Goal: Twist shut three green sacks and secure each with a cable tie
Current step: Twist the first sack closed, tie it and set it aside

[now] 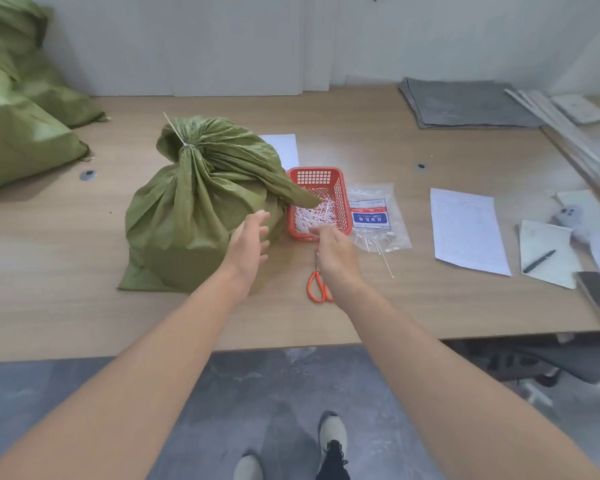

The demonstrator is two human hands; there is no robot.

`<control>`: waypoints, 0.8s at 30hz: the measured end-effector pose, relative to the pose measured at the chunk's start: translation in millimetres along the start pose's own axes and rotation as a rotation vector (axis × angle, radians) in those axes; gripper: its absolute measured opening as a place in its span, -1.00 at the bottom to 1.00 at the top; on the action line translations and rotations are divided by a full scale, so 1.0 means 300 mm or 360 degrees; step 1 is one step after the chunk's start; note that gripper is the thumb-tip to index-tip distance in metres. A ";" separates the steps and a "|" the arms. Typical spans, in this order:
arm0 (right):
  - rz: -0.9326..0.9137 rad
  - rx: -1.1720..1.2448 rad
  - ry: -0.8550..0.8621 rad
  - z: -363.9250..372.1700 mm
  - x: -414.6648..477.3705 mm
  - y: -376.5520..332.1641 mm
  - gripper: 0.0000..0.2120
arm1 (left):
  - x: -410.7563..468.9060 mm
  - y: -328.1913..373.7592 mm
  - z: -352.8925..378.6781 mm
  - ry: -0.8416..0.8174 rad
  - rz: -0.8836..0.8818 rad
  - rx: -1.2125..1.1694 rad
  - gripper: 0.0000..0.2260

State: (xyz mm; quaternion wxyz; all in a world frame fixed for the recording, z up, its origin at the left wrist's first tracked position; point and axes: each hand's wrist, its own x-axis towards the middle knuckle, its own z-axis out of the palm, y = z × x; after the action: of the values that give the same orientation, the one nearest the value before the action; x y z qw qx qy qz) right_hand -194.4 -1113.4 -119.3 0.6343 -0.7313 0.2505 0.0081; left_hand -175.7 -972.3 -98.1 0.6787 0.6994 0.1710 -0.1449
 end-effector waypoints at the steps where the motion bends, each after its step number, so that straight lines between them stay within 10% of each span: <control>1: 0.0025 -0.0011 -0.0008 -0.032 0.024 0.023 -0.67 | 0.013 -0.021 0.040 0.0009 -0.0015 0.0000 -0.54; 24: 0.0307 -0.0624 -0.0192 0.003 0.380 0.524 -0.79 | 0.408 -0.428 0.306 -0.0042 -0.0497 0.0183 -0.57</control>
State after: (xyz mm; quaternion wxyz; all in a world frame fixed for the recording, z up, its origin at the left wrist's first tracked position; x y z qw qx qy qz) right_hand -153.5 -1164.0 -302.3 0.4901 -0.8115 0.2745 0.1612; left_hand -119.0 -1056.2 -270.2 0.6091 0.6999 0.2601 -0.2674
